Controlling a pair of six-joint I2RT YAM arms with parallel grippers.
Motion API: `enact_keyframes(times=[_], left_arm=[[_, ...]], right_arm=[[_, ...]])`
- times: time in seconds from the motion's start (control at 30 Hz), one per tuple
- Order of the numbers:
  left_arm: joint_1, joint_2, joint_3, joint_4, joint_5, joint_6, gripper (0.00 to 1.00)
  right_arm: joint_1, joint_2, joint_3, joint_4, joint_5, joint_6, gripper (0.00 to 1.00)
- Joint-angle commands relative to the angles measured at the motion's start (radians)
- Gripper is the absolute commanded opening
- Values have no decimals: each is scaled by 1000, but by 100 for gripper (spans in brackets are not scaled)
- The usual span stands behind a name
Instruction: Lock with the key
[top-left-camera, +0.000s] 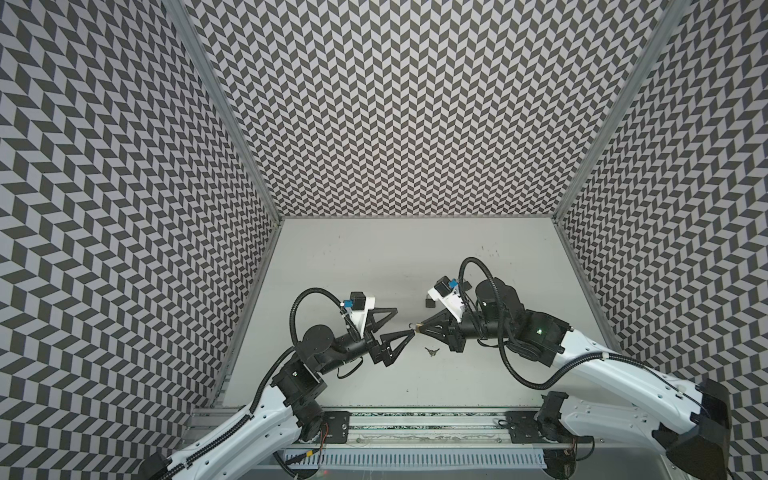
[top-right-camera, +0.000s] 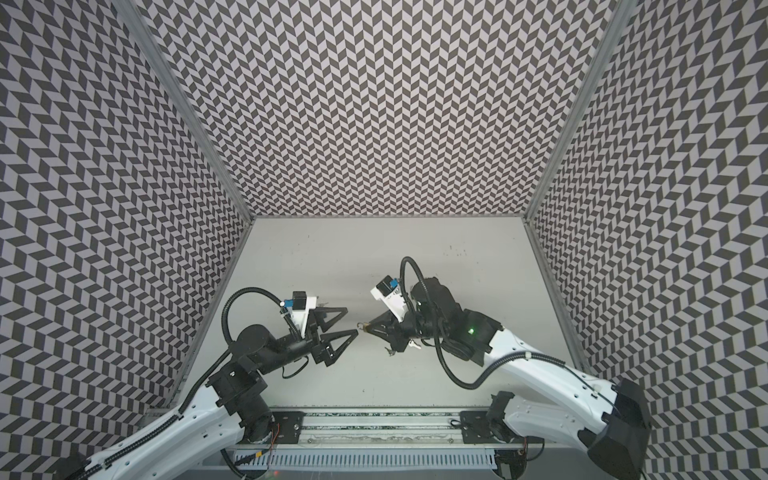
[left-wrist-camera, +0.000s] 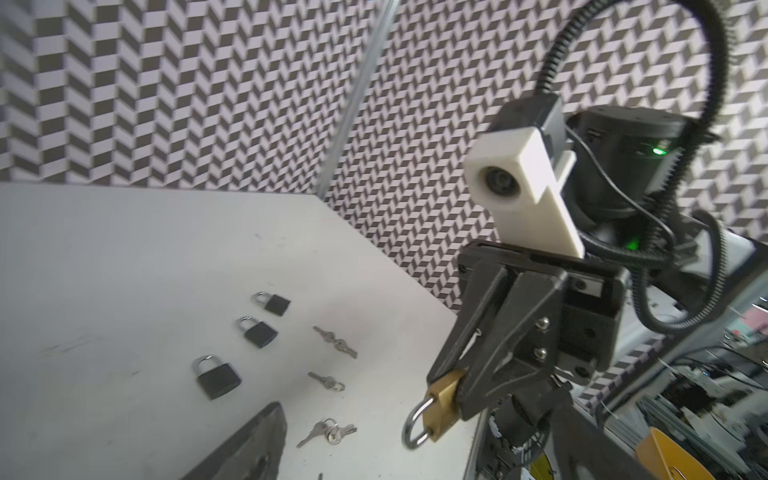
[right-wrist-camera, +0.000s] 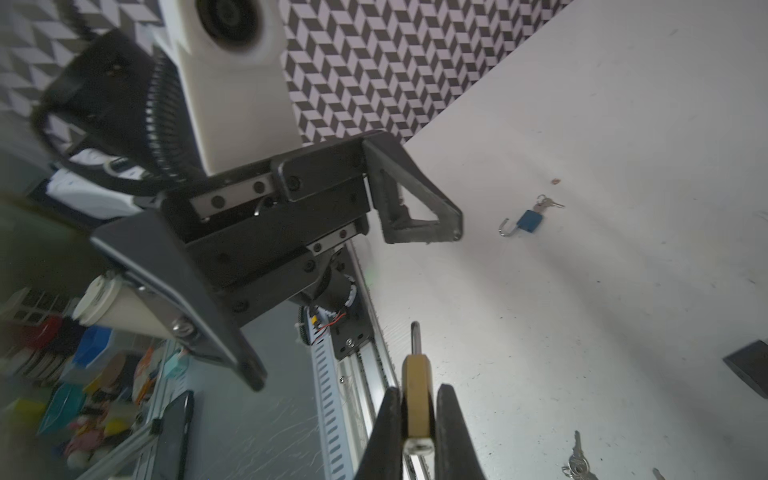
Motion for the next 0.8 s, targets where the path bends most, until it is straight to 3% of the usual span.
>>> enact_keyframes(times=[0.0,0.17,0.27,0.47,0.77], left_arm=[[29,46,55,-222,-216,-40,100],[53,121,101,-335,-303,-79,100],[56,143,105,-354,-328,-94,100],[66,175,111,-396,-360,-122,100],[78,122,94,-431,-380,-172,100]], right_arm=[[3,-30,-108,227,208,202,0],[3,2,-279,477,299,425,0],[3,88,-324,584,315,498,0],[2,301,-316,755,325,548,0],[1,525,-255,845,417,616,0]])
